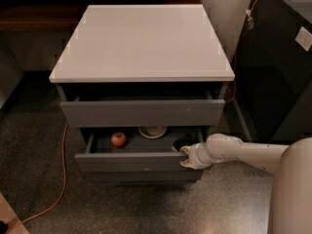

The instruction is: Pick apple from middle drawer and place on counter

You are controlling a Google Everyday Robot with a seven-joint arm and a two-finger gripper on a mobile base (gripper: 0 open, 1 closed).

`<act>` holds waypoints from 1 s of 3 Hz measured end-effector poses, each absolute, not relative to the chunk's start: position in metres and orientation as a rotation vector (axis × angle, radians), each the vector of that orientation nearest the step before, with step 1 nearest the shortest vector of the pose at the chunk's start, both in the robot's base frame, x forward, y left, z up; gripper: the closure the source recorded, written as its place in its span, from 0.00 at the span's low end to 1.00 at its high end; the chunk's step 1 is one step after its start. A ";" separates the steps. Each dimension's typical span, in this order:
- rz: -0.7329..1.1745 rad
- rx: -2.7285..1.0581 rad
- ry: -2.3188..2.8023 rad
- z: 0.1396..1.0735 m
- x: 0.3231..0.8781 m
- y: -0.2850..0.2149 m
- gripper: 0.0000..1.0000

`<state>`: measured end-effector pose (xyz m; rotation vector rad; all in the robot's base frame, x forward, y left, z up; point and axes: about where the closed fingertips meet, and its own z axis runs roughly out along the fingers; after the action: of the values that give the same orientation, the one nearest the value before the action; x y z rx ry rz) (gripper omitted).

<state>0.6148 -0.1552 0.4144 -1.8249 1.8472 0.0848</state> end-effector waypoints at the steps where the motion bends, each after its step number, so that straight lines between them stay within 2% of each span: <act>1: 0.100 -1.819 1.856 0.410 0.606 -0.159 1.00; 3: 0.100 -1.819 1.856 0.415 0.606 -0.159 1.00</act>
Offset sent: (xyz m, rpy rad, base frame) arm -0.0600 -0.0279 -0.0289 0.0558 0.0541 -0.0307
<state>0.6057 -0.1594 0.4145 -1.8194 1.8557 0.1004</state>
